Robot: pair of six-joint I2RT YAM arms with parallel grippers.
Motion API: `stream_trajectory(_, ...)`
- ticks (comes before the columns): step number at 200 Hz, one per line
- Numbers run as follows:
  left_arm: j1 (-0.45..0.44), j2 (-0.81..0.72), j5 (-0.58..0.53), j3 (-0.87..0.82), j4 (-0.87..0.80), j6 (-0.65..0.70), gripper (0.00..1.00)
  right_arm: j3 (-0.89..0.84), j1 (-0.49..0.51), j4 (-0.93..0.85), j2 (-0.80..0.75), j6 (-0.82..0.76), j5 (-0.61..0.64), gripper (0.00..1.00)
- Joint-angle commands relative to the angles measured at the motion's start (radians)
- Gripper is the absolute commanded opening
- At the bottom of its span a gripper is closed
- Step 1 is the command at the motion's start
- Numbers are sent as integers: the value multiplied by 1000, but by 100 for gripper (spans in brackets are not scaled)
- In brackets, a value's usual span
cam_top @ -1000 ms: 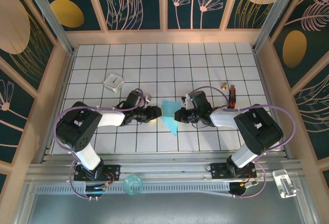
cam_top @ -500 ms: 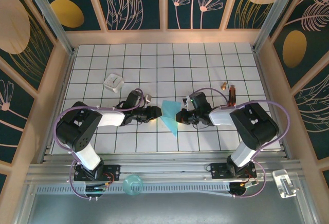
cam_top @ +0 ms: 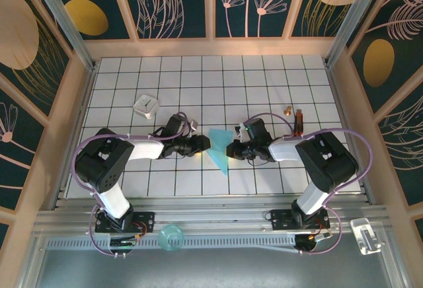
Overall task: Fold a paper plane with a square sheet of paper (pick it up from the middle)
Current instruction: Third fold the triangle at the center of the table.
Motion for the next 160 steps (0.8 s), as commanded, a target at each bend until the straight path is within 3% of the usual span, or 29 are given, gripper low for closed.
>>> stream_trajectory(1,-6,4,-28,16,-61,16,47,-12,-4,-32,26,-35,46,0)
stream_trajectory(160,-13,49,58,23,46,-79,48,-20,-5,-28,24,-39,46,0)
